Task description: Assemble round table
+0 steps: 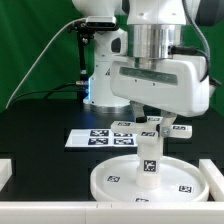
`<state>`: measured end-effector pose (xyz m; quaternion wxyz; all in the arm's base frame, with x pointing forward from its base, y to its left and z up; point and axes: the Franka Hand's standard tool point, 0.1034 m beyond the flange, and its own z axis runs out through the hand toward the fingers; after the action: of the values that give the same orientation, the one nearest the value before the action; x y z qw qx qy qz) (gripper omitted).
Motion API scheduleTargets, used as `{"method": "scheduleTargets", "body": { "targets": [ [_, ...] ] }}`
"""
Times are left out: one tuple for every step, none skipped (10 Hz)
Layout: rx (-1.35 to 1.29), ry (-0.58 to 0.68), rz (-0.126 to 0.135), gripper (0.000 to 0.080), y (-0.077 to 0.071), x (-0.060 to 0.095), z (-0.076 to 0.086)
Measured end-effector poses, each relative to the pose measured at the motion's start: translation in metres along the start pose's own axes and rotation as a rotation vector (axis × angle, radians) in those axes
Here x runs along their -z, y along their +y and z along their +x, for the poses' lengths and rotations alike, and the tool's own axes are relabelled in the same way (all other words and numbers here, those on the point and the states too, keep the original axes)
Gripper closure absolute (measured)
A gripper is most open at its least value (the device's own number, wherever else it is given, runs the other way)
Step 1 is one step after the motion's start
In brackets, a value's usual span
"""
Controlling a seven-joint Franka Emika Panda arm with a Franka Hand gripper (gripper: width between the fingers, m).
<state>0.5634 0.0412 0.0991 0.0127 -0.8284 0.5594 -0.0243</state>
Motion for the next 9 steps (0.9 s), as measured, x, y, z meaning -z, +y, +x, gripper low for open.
{"method": "scheduleTargets", "body": {
  "targets": [
    [-0.089,-0.001,0.002,0.0360,-0.0001,0.0002,0.0000],
    [-0.195,-0.011,0.007,0.0360,0.0002,0.0001,0.0006],
    [-0.258,-0.015,0.008,0.0360,0.0002,0.0001,0.0005],
    [-0.298,-0.016,0.008,0.0360,0.0003,0.0001,0.0005],
    [-0.341,-0.018,0.008,0.0360,0.0003,0.0002,0.0008],
    [-0.336,-0.018,0.008,0.0251,0.0004,0.0000,0.0006],
    [-0.333,-0.018,0.008,0.0251,0.0004,-0.0003,0.0004],
    [-0.331,-0.018,0.008,0.0169,0.0003,-0.0001,0.0004],
    [-0.269,-0.023,0.010,0.0169,-0.0011,0.0048,0.0016]
  ]
}}
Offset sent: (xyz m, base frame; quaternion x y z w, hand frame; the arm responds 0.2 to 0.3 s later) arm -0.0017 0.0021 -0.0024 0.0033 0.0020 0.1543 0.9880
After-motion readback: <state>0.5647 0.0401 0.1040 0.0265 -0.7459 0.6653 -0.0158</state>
